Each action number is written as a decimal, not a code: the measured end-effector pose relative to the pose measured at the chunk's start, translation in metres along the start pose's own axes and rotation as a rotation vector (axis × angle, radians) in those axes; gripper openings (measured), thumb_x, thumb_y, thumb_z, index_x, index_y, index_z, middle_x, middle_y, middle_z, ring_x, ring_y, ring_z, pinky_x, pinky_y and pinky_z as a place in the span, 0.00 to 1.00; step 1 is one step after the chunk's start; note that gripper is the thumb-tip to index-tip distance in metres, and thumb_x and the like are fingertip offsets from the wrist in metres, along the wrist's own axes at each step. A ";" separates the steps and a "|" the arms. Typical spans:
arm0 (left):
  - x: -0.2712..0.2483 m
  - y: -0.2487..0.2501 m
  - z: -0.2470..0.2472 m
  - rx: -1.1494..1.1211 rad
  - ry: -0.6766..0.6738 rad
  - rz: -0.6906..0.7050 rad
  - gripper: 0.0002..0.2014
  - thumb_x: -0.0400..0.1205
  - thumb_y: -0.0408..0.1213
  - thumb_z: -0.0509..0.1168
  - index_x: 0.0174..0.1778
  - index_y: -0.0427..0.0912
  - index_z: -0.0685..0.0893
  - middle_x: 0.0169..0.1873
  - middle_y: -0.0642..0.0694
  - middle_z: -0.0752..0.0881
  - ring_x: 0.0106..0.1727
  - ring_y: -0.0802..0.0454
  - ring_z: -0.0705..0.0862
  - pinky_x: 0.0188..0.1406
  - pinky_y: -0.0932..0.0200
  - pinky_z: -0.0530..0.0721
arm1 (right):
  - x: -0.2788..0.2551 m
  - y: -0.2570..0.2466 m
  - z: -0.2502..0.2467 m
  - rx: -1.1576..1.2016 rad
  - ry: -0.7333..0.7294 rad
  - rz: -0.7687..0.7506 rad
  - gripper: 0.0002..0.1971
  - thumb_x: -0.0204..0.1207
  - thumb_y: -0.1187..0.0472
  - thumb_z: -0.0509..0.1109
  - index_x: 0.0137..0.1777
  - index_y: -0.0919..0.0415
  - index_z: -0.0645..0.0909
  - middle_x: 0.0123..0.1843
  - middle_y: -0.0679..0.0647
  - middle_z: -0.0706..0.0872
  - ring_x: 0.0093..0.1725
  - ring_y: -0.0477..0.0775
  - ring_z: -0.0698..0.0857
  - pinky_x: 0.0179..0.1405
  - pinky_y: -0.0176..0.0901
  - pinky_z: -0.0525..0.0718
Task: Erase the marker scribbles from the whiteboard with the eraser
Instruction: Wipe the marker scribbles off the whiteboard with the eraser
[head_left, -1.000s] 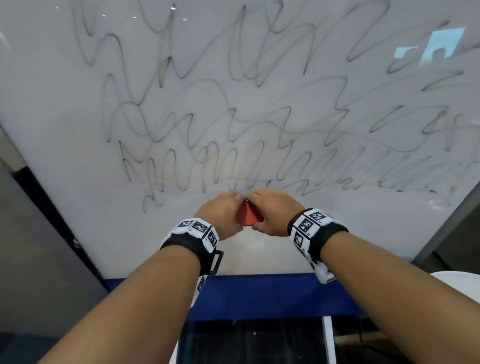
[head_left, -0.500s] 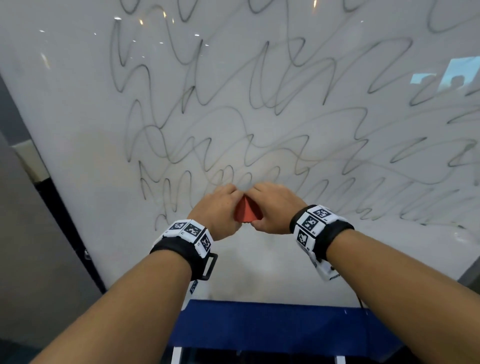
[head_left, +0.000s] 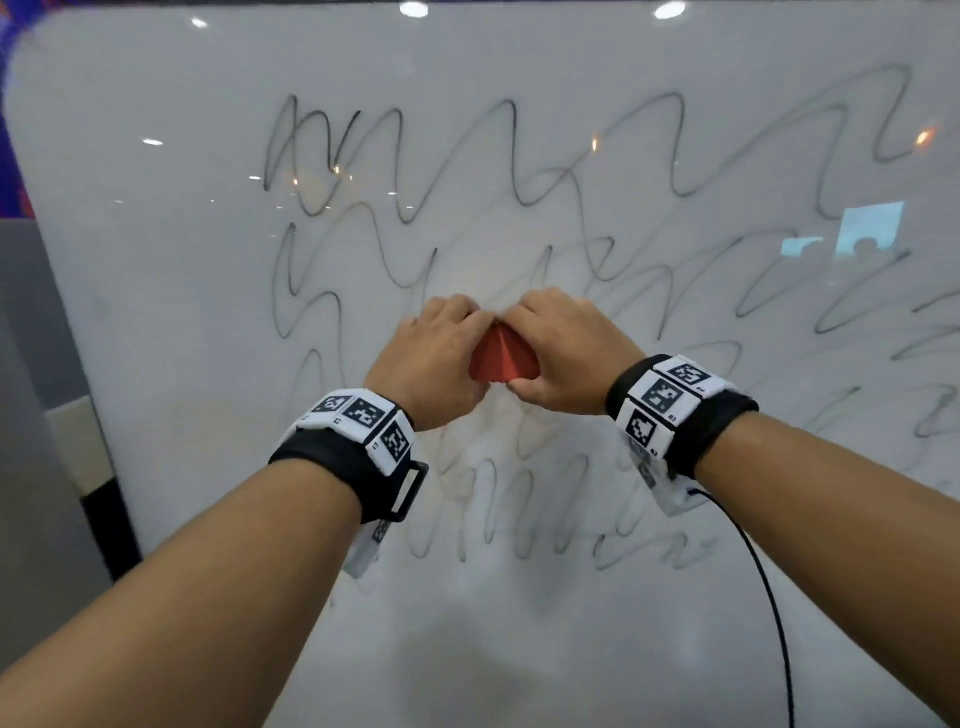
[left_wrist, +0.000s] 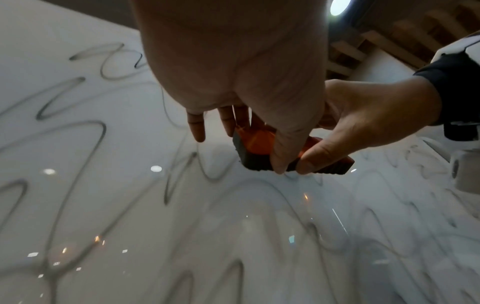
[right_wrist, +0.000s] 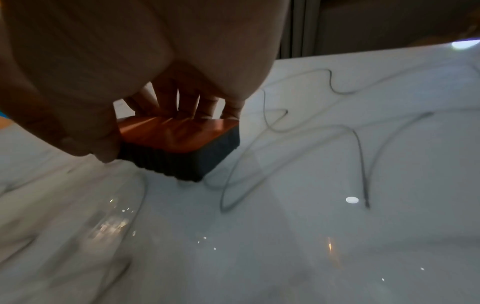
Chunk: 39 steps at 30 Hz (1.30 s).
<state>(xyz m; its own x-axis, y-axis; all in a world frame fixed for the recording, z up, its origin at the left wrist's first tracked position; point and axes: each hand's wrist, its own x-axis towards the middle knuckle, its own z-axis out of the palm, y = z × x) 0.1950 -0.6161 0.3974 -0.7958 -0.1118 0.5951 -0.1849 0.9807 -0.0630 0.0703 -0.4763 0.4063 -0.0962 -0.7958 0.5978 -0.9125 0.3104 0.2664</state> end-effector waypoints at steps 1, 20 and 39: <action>0.007 -0.003 -0.009 0.022 0.025 0.010 0.29 0.76 0.47 0.71 0.73 0.48 0.74 0.66 0.49 0.75 0.67 0.46 0.71 0.62 0.49 0.74 | 0.009 0.001 -0.007 -0.014 0.029 0.001 0.29 0.67 0.45 0.76 0.66 0.57 0.78 0.54 0.54 0.81 0.53 0.58 0.78 0.49 0.52 0.78; 0.061 -0.098 -0.092 0.185 0.439 -0.043 0.51 0.71 0.69 0.67 0.86 0.54 0.54 0.85 0.47 0.56 0.82 0.42 0.60 0.79 0.39 0.62 | 0.127 -0.003 -0.065 -0.191 0.314 -0.012 0.36 0.71 0.46 0.77 0.77 0.55 0.71 0.61 0.56 0.81 0.56 0.61 0.78 0.50 0.56 0.80; 0.035 -0.178 -0.091 0.124 0.301 -0.482 0.67 0.60 0.86 0.56 0.84 0.54 0.30 0.84 0.47 0.28 0.86 0.44 0.33 0.76 0.18 0.52 | 0.188 -0.042 -0.052 -0.217 0.453 0.087 0.33 0.77 0.47 0.69 0.81 0.53 0.69 0.63 0.63 0.76 0.53 0.63 0.77 0.45 0.58 0.84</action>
<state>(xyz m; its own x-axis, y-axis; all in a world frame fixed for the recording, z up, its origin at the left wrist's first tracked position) 0.2524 -0.7805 0.5022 -0.4091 -0.4723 0.7807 -0.5663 0.8023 0.1885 0.1110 -0.6117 0.5467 0.0572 -0.4718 0.8798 -0.8007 0.5047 0.3227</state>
